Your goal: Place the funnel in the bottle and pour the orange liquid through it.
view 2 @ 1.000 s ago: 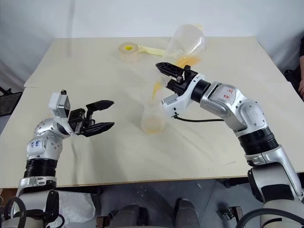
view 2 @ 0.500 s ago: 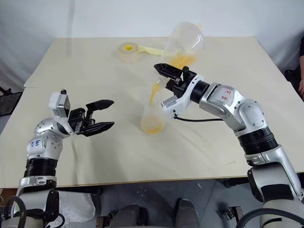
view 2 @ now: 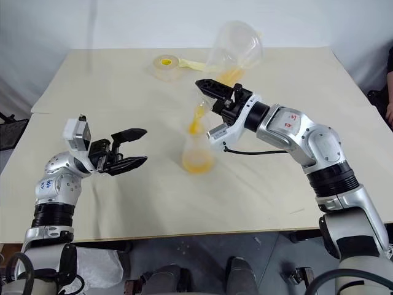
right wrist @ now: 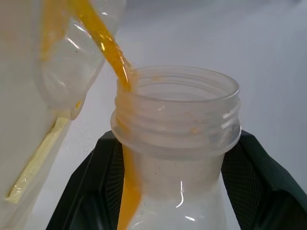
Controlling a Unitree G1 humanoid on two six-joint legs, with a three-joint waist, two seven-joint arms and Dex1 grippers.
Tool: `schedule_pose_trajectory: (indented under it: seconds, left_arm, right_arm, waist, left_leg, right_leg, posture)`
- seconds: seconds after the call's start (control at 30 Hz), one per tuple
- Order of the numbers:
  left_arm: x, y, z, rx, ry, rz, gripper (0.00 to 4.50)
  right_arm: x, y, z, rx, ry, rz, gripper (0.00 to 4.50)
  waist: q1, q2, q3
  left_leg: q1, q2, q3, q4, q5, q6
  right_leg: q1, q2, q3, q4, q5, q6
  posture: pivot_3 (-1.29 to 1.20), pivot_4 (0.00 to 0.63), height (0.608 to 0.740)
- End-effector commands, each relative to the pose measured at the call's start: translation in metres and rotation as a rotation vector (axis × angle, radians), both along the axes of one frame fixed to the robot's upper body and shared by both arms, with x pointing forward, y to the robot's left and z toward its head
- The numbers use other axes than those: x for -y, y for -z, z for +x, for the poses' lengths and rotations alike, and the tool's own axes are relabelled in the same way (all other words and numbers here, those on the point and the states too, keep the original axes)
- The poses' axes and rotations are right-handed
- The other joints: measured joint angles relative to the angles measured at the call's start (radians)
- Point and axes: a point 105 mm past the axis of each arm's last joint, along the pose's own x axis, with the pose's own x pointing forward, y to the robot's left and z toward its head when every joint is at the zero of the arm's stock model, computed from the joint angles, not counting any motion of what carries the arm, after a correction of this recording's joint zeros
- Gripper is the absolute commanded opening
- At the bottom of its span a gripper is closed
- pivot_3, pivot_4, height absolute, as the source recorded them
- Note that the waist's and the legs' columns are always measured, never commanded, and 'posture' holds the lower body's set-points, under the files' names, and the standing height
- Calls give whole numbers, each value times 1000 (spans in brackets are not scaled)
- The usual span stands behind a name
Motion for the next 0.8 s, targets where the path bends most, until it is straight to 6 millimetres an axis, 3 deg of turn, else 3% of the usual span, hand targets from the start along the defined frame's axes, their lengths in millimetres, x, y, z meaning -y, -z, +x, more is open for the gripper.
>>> schedule_pose_trajectory:
  seconds: [0.03, 0.8]
  left_arm:
    - [1, -9, -1, 52, 6, 7, 4500]
    - [1, -10, -1, 55, 7, 10, 4500]
  right_arm:
    - [-2, -15, -6, 60, -30, 10, 2424]
    - [-1, -18, -5, 127, -41, -20, 2424]
  waist:
    - [0, 0, 0]
    - [0, 0, 0]
  left_leg:
    - [0, 0, 0, 0, 0, 0]
    - [0, 0, 0, 0, 0, 0]
  right_leg:
    - [0, 0, 0, 0, 0, 0]
    - [0, 0, 0, 0, 0, 0]
  posture:
    - [0, 150, 740]
    - [0, 150, 740]
